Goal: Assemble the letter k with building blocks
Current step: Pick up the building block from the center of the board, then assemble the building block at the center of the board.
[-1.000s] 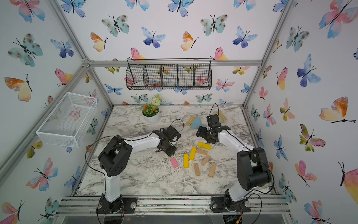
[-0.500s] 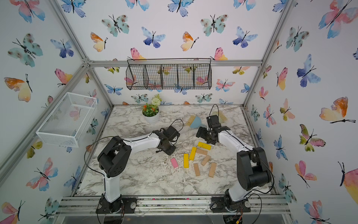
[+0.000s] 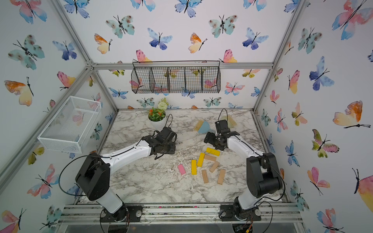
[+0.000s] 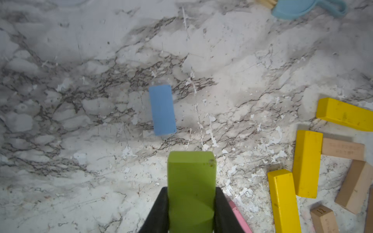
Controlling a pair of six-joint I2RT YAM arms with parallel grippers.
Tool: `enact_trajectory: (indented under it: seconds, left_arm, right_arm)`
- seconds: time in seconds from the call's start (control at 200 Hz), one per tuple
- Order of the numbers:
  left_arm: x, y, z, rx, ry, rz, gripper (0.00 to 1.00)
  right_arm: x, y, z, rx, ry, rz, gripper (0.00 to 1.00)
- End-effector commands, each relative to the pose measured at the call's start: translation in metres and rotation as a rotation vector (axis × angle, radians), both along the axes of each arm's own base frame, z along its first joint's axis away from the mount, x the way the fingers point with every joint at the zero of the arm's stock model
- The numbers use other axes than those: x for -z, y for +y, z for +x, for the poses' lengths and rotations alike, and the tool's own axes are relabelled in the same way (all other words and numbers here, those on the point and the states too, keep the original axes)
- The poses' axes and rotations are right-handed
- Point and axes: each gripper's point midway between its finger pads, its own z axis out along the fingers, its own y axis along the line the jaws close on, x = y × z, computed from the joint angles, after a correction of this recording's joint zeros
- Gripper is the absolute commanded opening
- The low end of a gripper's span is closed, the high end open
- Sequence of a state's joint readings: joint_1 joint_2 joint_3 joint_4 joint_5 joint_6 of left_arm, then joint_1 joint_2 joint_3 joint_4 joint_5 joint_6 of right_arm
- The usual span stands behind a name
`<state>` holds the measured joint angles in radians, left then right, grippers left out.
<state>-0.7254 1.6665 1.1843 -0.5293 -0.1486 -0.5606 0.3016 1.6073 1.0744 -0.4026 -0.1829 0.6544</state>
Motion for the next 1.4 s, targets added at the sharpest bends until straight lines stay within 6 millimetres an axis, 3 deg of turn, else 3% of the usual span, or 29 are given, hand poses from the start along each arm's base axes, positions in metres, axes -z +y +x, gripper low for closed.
enact_trajectory:
  seconds: [0.0,0.476,1.397]
  left_arm:
    - [0.023,0.003,-0.005,-0.078,0.094,-0.016,0.28]
    - [0.066,0.013,0.001,-0.052,0.187,0.101,0.28]
    - [0.08,0.016,0.014,-0.1,0.211,0.134,0.28]
  right_arm:
    - [0.003,0.0,-0.001,0.003,0.013,0.009,0.88]
    - [0.002,0.002,0.0,0.0,0.016,0.017,0.88]
    - [0.012,0.002,-0.005,-0.001,0.039,0.019,0.88]
